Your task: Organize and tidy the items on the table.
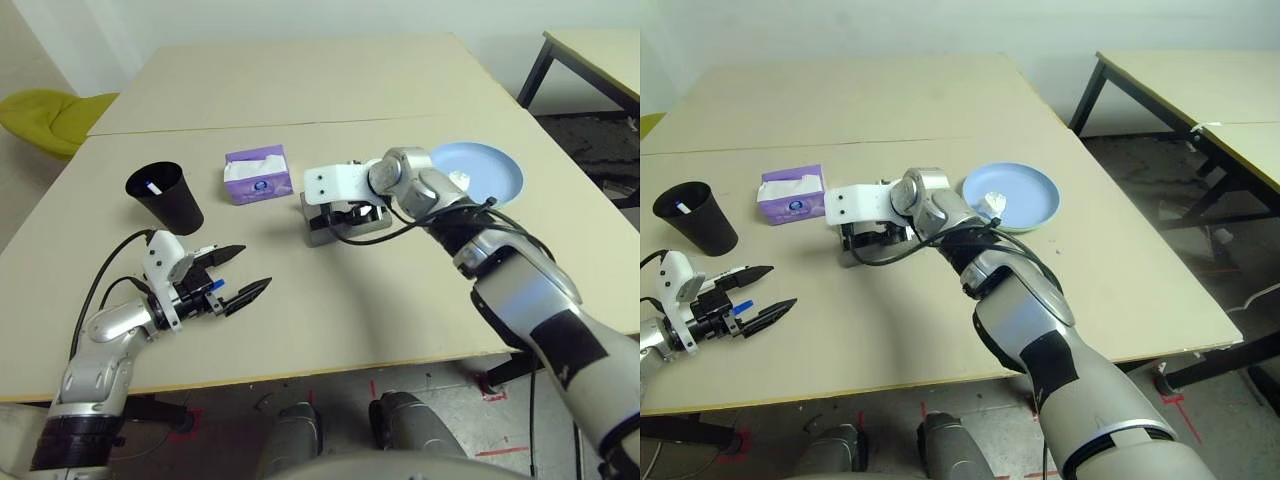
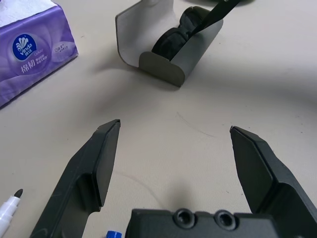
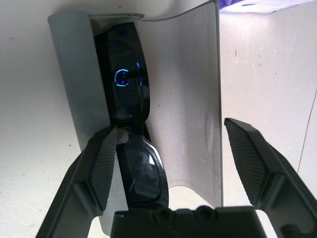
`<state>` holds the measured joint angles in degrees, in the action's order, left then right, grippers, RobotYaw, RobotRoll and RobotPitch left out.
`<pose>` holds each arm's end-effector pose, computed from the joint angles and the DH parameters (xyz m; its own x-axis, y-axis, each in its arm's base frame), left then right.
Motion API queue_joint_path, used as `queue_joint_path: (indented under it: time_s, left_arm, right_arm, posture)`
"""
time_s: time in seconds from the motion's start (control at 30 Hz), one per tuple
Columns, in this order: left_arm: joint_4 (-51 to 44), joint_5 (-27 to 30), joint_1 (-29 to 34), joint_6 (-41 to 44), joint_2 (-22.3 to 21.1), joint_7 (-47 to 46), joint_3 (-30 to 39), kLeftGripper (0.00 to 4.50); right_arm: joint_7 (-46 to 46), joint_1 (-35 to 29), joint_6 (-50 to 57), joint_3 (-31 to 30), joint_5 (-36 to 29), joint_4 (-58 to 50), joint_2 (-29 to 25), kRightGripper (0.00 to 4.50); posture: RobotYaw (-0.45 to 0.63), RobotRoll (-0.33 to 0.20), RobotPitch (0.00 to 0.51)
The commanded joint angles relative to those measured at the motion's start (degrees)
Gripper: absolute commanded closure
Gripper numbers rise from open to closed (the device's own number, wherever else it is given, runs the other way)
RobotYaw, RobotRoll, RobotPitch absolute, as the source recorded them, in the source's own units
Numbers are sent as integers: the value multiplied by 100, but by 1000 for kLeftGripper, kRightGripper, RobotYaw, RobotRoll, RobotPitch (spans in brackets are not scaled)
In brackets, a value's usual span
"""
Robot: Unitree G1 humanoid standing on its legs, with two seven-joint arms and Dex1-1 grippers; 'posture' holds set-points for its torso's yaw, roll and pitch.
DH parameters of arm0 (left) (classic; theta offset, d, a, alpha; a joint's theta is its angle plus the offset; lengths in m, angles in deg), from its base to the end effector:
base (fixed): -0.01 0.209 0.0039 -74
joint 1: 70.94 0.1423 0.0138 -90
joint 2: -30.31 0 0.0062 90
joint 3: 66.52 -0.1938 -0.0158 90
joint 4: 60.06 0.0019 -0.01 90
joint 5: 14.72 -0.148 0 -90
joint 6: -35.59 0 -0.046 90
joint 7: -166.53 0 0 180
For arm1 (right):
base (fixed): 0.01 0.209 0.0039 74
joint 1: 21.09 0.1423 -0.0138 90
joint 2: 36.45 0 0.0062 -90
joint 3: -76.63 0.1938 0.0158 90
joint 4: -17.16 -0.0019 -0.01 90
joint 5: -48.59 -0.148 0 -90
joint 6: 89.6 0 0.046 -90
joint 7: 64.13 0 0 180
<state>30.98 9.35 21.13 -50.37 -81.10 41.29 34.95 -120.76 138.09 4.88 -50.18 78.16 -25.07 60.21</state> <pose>0.2020 0.3088 0.0903 0.7215 -0.6681 -0.1820 0.6912 0.7103 0.1331 0.3699 -0.0344 0.1981 0.4538 0.4748 -0.7541 -0.7492 -0.2549 -0.6114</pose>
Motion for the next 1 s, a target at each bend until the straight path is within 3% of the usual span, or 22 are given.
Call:
queue_joint_path:
  time_s: [0.03, 0.33, 0.5, 0.63, 0.8, 0.9, 1.0]
  left_arm:
    - [149, -100, -51, -57, 24, 10, -51, 0]
    - [381, -178, -260, -153, 102, 23, -127, 0]
    - [469, -164, -373, -164, 168, -49, -75, 0]
    - [506, -197, -394, -163, 206, -221, -4, 0]
    - [550, -472, -536, -97, 222, -609, -102, 0]
    - [637, -605, -773, 2, 276, -847, -172, 0]
    - [839, -729, -1054, 57, 393, -1107, -234, 0]
  right_arm:
    - [-185, 150, -12, 117, -63, 57, -38, 69]
    - [-738, 689, 492, 751, -577, -285, -207, 69]
    - [-1389, 519, 1552, 1404, -1275, -1562, -660, 69]
    - [-1517, -327, 2772, 2121, -1897, -3220, -1291, 69]
    - [-1321, -2093, 3653, 3083, -2781, -5094, -1884, 69]
    - [-941, -3278, 3660, 3911, -3474, -5811, -1771, 69]
    - [-744, -4433, 3015, 4133, -3667, -6064, -1893, 69]
  posture:
    - [-104, 0, 80]
    - [-120, 0, 72]
    - [-116, 0, 71]
    - [-116, 0, 76]
    - [-132, 0, 82]
    - [-148, 0, 82]
    - [-160, 0, 81]
